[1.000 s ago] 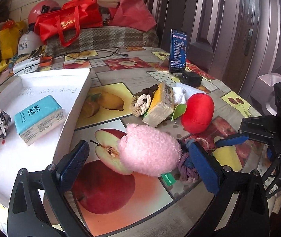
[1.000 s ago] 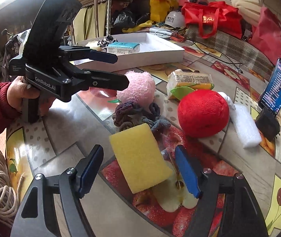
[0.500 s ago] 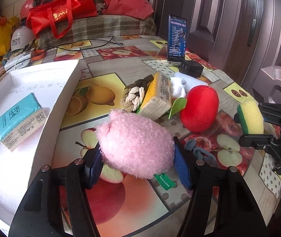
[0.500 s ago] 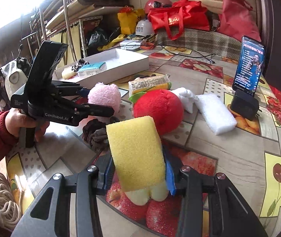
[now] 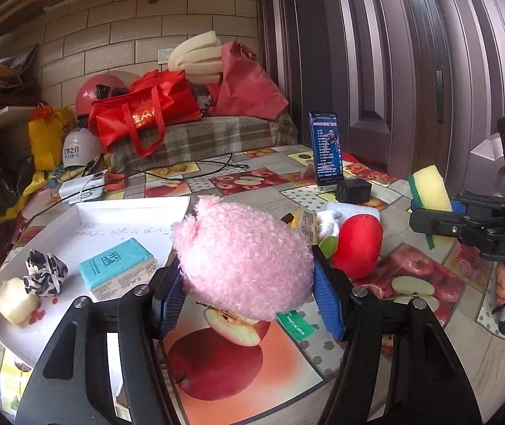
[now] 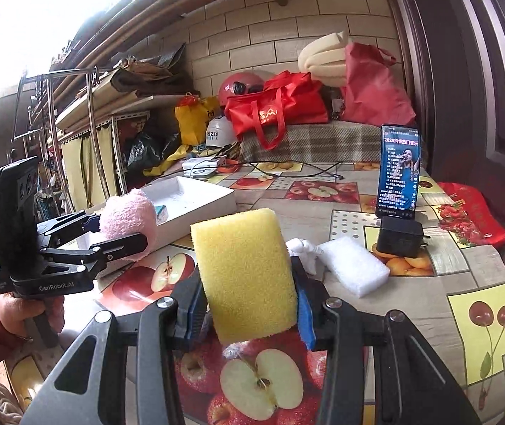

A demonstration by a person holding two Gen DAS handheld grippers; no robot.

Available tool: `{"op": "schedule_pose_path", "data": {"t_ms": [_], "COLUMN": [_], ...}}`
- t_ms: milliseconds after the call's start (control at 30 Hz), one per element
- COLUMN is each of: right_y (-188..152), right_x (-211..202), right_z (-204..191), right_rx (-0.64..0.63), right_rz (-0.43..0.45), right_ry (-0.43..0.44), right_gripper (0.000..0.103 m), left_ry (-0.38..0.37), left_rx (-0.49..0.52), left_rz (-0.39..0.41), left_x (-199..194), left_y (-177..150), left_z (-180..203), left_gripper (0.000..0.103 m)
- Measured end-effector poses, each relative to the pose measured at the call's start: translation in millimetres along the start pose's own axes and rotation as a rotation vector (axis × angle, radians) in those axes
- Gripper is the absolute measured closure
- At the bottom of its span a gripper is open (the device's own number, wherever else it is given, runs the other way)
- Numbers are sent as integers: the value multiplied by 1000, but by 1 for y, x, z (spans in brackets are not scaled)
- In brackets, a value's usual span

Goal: Organize soft objects
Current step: 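Carry the sponge and pink ball into the white tray and open both grippers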

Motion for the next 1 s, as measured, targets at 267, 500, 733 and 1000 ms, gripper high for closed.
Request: {"op": "schedule_pose_path", "data": {"t_ms": [267,500,733,1000], "right_y": [0,0,3,3], "right_x": [27,56,85,134], "right_z": [-44,-91,-124,-158], "right_rx": [-45,-67,-55,-78], "right_rz": [-22,-53,-71,-148], "right_ry": [77,182,230,264], "right_gripper": [61,61,61,61], "left_ry": [140,247,274,352], "left_rx": [-95,-140,-141,-235], "left_rz": [15,10,6,10], "left_x": [-14,-19,-15,-5], "left_y": [-10,-20,-22,-22], "left_z": [-72,-127,-141,-191], "left_gripper": [39,39,39,39]}}
Point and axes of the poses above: each gripper's, at about its wrist camera, not at the fingertips, and x roughly the way its jaws point, z to its right, y to its top, the point moved 9 cm from there along x, roughly the way its jaws point, and after that the axes turned 6 degrees about y, right-handed, at the moved point
